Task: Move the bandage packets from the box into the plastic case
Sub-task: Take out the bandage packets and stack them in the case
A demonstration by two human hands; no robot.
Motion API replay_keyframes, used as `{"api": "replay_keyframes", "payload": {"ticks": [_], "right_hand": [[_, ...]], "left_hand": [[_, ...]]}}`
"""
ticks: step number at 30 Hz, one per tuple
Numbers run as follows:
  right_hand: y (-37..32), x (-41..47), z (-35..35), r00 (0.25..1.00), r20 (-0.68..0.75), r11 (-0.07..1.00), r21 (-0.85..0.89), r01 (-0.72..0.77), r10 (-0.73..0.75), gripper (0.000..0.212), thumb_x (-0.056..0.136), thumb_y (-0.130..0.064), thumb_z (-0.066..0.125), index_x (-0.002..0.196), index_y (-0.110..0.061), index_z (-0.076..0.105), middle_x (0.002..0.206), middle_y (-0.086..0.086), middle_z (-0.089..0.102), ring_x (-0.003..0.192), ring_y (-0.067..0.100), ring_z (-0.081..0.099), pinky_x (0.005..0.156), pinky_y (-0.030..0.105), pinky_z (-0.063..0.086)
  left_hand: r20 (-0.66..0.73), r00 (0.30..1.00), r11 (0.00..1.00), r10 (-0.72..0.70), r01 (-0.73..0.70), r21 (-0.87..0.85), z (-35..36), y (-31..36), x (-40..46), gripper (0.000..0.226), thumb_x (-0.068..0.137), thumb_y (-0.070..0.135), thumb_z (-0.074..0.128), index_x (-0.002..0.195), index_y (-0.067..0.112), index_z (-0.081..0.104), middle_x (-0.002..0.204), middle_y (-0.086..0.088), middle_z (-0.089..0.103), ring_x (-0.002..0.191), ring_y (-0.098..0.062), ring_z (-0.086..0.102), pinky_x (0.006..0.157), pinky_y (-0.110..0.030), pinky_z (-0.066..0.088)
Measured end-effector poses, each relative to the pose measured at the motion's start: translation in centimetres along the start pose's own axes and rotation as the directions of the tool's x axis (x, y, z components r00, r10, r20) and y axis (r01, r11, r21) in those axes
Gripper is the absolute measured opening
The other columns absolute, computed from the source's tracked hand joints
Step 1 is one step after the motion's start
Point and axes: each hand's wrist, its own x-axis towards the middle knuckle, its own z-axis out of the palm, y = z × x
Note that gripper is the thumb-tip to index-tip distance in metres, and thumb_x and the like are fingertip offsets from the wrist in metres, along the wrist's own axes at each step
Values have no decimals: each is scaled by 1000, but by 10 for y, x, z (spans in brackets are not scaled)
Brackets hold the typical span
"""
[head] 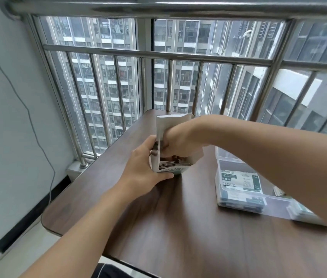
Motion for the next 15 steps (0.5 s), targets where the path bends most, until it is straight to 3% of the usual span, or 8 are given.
{"api": "replay_keyframes", "payload": {"ticks": [3, 4, 6, 7, 8, 10, 11, 15], "right_hand": [[-12, 3, 3, 976, 200, 987, -155, -53, 84, 25, 98, -3, 39, 81, -6, 56, 87, 7, 54, 90, 28, 53, 87, 36, 46], [-14, 6, 7, 977, 195, 978, -203, -48, 89, 22, 97, -1, 42, 82, -4, 57, 92, 9, 56, 96, 29, 54, 92, 36, 45], [-19, 12, 15, 989, 130, 951, -308, -27, 70, 19, 99, -4, 48, 112, -2, 63, 119, 13, 59, 114, 27, 52, 96, 25, 34], [-19, 15, 18, 993, 103, 931, -366, -17, 59, 25, 100, -7, 51, 123, -4, 60, 124, 9, 58, 114, 22, 50, 88, 18, 30], [-20, 18, 19, 997, 73, 928, -372, -6, 36, 22, 100, -11, 53, 120, -6, 61, 112, 3, 59, 107, 18, 48, 79, 16, 26], [-22, 17, 18, 999, -6, 959, -279, -49, 49, 9, 98, -16, 56, 99, -12, 64, 80, -6, 47, 96, 15, 50, 75, 17, 27], [-18, 15, 16, 995, -65, 974, -207, -88, 76, 9, 97, -16, 57, 98, -12, 65, 76, -6, 47, 93, 16, 53, 77, 20, 31], [-4, -18, -5, 944, -310, 978, 200, -54, 115, 22, 93, -4, 60, 103, -17, 74, 93, -1, 69, 78, 17, 63, 76, 30, 55]], "left_hand": [[-25, 999, 997, 41, -40, 60, 4, 7, -2, 71, 51, 2, 94, 101, 35, 55, 92, 11, 69, 85, -2, 63, 76, -16, 48], [-29, 999, 997, 44, -42, 59, 4, 8, -2, 74, 51, 1, 94, 103, 37, 55, 93, 14, 70, 86, 0, 63, 75, -14, 47], [-38, 999, 998, 37, -35, 48, 5, 7, -2, 80, 50, 3, 95, 110, 38, 55, 98, 16, 70, 93, -3, 65, 82, -16, 50], [-43, 999, 999, 28, -27, 42, 4, 4, -1, 80, 49, 5, 96, 111, 36, 56, 100, 14, 70, 96, -8, 66, 87, -20, 51], [-46, 999, 999, 18, -16, 38, 4, 2, -1, 80, 49, 7, 97, 111, 34, 55, 100, 13, 70, 98, -12, 66, 91, -25, 52], [-51, 999, 999, -6, 8, 35, 3, -1, 0, 77, 48, 11, 97, 109, 33, 54, 98, 9, 70, 98, -18, 66, 93, -35, 53], [-47, 999, 999, -12, 14, 34, 3, -2, 1, 76, 48, 13, 96, 109, 33, 54, 99, 6, 70, 98, -20, 66, 92, -40, 54], [-33, 999, 999, -32, 33, 6, -2, -4, 5, 74, 50, 8, 96, 108, 26, 54, 98, 8, 69, 94, -13, 66, 89, -34, 55]]}}
